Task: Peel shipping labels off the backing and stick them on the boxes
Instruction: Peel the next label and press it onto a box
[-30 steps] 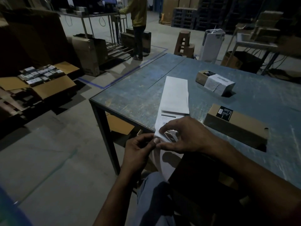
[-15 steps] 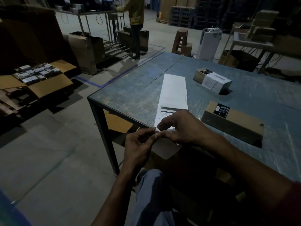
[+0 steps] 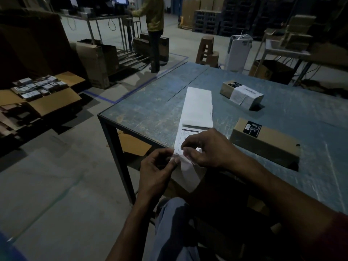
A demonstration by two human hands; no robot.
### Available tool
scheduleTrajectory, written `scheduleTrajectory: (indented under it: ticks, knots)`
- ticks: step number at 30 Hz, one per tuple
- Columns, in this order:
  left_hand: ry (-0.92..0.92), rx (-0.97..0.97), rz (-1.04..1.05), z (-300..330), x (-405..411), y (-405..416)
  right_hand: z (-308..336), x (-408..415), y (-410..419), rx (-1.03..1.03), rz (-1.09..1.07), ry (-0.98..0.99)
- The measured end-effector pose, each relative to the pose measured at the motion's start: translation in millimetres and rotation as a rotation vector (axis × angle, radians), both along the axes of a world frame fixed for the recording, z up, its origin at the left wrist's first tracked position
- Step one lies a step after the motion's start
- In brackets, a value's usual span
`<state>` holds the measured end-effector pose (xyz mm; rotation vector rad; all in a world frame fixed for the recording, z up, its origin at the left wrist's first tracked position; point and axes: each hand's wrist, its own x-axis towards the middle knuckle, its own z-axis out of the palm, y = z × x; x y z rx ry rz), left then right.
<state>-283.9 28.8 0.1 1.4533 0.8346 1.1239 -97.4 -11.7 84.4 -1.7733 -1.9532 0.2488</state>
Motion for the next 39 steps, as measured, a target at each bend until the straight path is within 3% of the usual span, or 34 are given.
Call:
scheduleTrajectory:
  ticks: [4,13,22,27,30,35,39]
  knots:
    - [0.035,0.021,-0.004,-3.3,-1.1,-1.6,-1.3,-1.2,-2.9,0.036,-0.022,0.144]
    - [-0.002,0.014,0.000,0.6,-0.7,-2.6,2.1,-6.5,8.3,-0.058,-0.025,0.257]
    - [-0.014,-0.133,0.058,-5.0,0.1,3.9,21.3,9.3,22.2,-0.043,-0.222,0.489]
    - [0.033,-0.178,0.105,-7.1,-1.5,6.9,46.2,30.4,34.8,-0.057,-0.340,0.719]
    - [0.149,-0.139,0.118,-3.0,-2.0,11.8,54.1,43.7,46.1,-0.006,-0.423,0.635]
    - [0.500,0.010,0.104,20.2,-6.4,19.3,67.9,66.5,61.8,0.140,-0.514,0.381]
    - [0.731,0.150,0.162,36.5,-5.9,25.2,81.3,77.0,70.4,0.210,-0.507,0.291]
